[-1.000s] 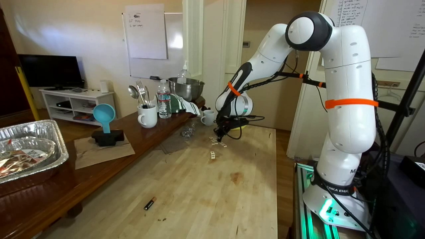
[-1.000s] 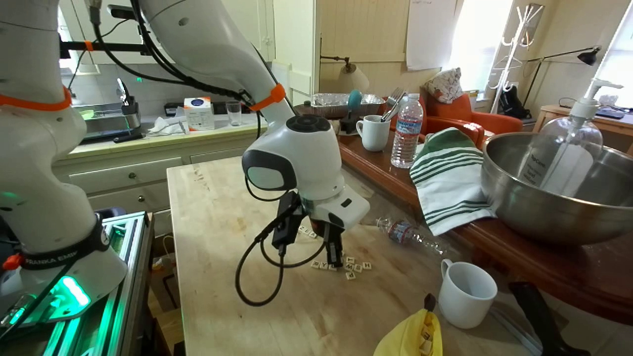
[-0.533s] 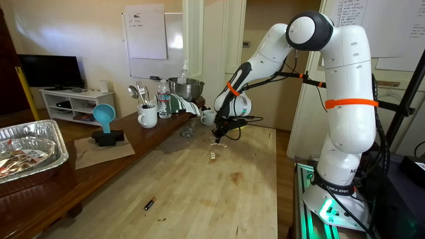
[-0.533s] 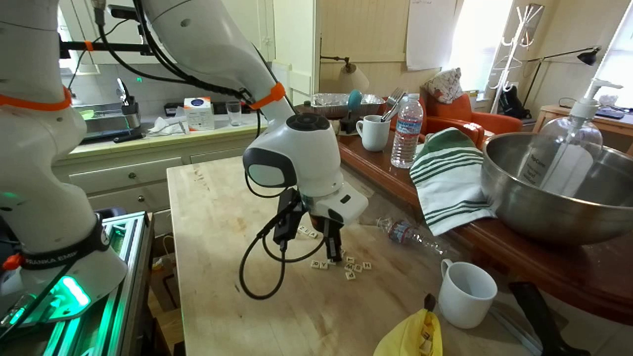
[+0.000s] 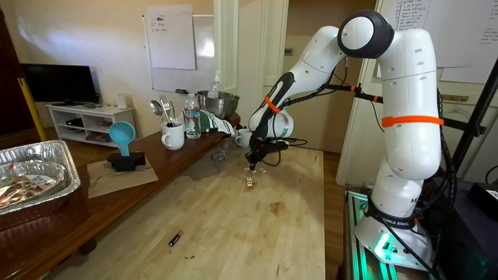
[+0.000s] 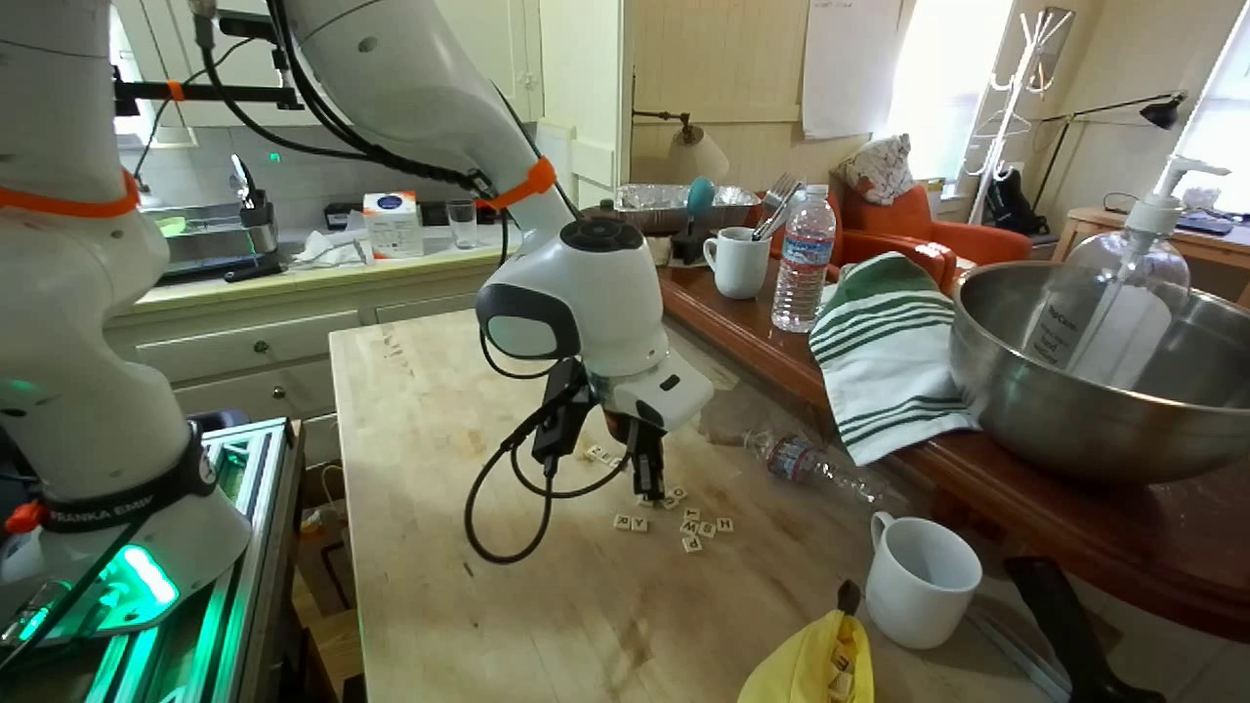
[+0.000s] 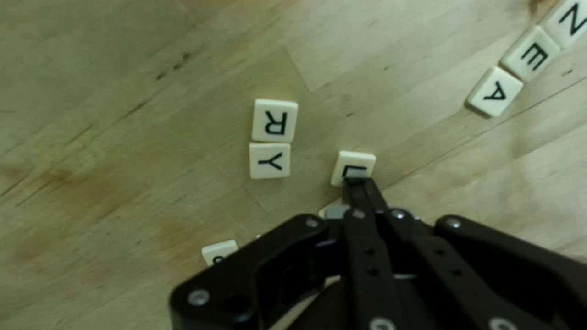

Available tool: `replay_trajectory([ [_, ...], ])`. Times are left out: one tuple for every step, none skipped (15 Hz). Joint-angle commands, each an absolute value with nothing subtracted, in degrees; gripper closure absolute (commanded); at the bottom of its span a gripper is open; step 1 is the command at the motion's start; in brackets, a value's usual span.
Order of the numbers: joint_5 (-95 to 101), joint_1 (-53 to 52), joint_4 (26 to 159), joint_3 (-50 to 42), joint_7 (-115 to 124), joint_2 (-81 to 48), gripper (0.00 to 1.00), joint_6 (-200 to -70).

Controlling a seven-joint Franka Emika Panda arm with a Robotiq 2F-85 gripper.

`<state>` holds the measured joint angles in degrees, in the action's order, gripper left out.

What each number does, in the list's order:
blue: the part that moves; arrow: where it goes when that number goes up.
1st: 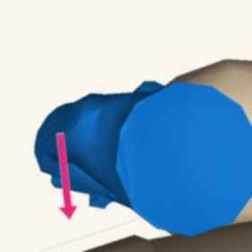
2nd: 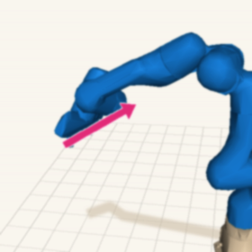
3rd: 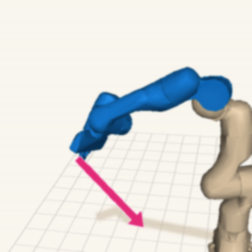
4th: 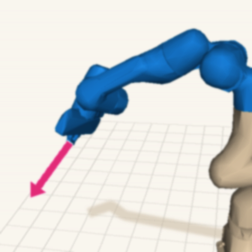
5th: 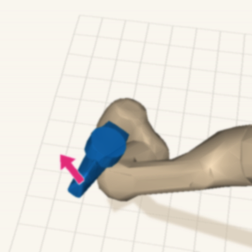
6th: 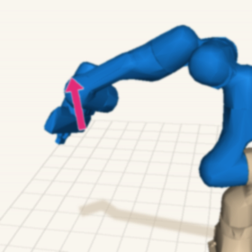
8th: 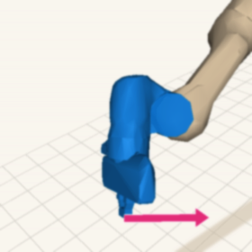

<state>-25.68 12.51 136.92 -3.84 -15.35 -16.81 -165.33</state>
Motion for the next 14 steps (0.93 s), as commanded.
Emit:
replay_trajectory([
  [-26.3, 10.8, 138.9, -3.6, -11.5, -17.2, 1.00, -164.9],
  [-26.4, 10.6, 139.0, -3.6, -10.7, -17.1, 1.00, -164.9],
  [-26.5, 10.3, 139.0, -3.5, -10.0, -17.1, 1.00, -164.9],
  [-26.7, 10.1, 139.1, -3.3, -9.3, -16.9, 1.00, -164.8],
  [-26.8, 9.9, 139.2, -3.1, -8.6, -16.8, 1.00, -164.8],
  [-26.9, 9.7, 139.2, -2.9, -7.8, -16.7, 1.00, -164.6],
  [-27.0, 9.5, 139.4, -2.8, -7.0, -16.6, 1.00, -164.6],
  [-26.8, 9.2, 139.5, -2.8, -6.0, -16.5, 1.00, -164.6],
  [-26.7, 8.9, 139.5, -2.8, -4.8, -16.4, 1.00, -164.4],
  [-26.8, 8.7, 139.6, -2.7, -3.9, -16.5, 1.00, -164.7],
  [-27.0, 8.6, 139.5, -2.6, -3.1, -16.5, 1.00, -164.8],
  [-27.1, 8.6, 139.4, -2.4, -2.5, -16.5, 1.00, -164.8],
  [-27.3, 8.5, 139.4, -2.3, -1.8, -16.5, 1.00, -165.0],
  [-27.6, 8.5, 139.3, -2.1, -1.2, -16.5, 1.00, -165.1],
])
